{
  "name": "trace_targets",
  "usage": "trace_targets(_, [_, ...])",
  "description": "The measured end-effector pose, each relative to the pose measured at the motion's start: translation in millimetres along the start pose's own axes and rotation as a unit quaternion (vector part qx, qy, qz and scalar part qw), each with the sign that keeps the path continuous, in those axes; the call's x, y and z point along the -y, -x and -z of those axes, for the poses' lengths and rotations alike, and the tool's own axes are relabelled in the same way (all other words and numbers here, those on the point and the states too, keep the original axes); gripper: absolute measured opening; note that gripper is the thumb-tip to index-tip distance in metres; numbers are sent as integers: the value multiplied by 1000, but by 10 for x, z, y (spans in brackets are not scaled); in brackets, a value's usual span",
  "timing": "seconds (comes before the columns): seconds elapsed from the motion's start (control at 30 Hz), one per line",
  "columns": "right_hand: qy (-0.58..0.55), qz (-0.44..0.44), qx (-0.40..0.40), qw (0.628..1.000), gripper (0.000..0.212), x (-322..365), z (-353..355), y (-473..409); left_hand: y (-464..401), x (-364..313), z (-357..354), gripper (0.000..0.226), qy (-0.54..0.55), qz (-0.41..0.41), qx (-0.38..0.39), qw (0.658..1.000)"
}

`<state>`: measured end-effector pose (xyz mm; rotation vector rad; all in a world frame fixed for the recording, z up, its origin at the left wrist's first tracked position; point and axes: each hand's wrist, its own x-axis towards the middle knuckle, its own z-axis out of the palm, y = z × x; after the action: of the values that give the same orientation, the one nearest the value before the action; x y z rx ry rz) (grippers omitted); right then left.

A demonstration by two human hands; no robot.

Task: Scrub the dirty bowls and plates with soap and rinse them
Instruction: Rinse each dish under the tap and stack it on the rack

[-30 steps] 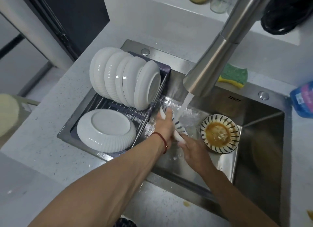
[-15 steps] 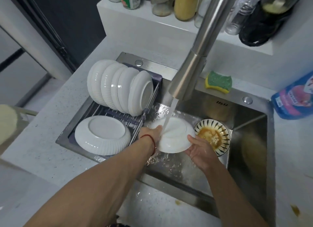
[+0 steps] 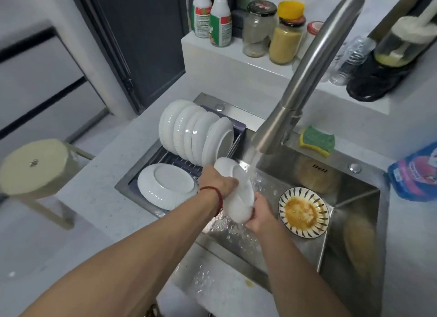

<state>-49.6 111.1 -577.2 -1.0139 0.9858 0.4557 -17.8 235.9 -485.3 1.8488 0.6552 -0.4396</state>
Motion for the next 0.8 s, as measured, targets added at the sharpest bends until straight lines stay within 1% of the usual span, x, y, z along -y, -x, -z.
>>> trace_targets(0.07, [-5, 11, -1, 1000, 34, 20, -82, 64, 29, -15, 189, 69, 24, -3, 9, 1000])
trace_targets(0.13, [8, 11, 1, 1000, 46, 7, -143, -10, 61, -2, 412, 69, 60, -3, 13, 998])
trace_targets(0.2, [-22, 16, -8, 1000, 51, -81, -122, -313, 64, 30, 727, 67, 96, 10, 26, 995])
trace_targets(0.23, [-37, 20, -17, 999, 48, -86, -169, -320, 40, 40, 899, 70, 113, 21, 38, 993])
trace_targets(0.27, [-38, 20, -9, 999, 41, -89, -250, -197, 25, 59, 1063, 75, 129, 28, 52, 990])
trace_targets(0.33, [-36, 29, -29, 998, 19, -117, -432, 53, -66, 139, 1385, 78, 151, 42, 69, 985])
trace_targets(0.43, [-34, 44, -40, 998, 15, -189, -571, 182, -252, 256, 1720, 61, 192, 73, 46, 978])
trace_targets(0.47, [-30, 49, -47, 997, 18, -214, -598, 226, -346, 296, 1775, 64, 207, 83, 36, 974])
trace_targets(0.57, [-4, 74, -56, 996, 19, -306, -587, 294, -519, 377, 1820, 94, 252, 91, 25, 963])
trace_targets(0.6, [7, 75, -64, 995, 18, -345, -526, 275, -557, 404, 1784, 96, 253, 88, 24, 963])
trace_targets(0.67, [11, 66, -71, 995, 19, -373, -370, 234, -579, 468, 1703, 79, 238, 83, -5, 968])
trace_targets(0.7, [8, 65, -77, 995, 21, -374, -281, 198, -589, 501, 1668, 74, 212, 76, -22, 974])
trace_targets(0.73, [3, 62, -91, 994, 20, -363, -190, 182, -582, 513, 1652, 72, 162, 53, -35, 985])
trace_targets(0.77, [3, 55, -105, 993, 16, -349, -58, 124, -562, 507, 1626, 68, 77, 18, -51, 996])
trace_targets(0.8, [12, 50, -117, 992, 14, -344, 14, 124, -535, 519, 1666, 61, -11, -25, -71, 997])
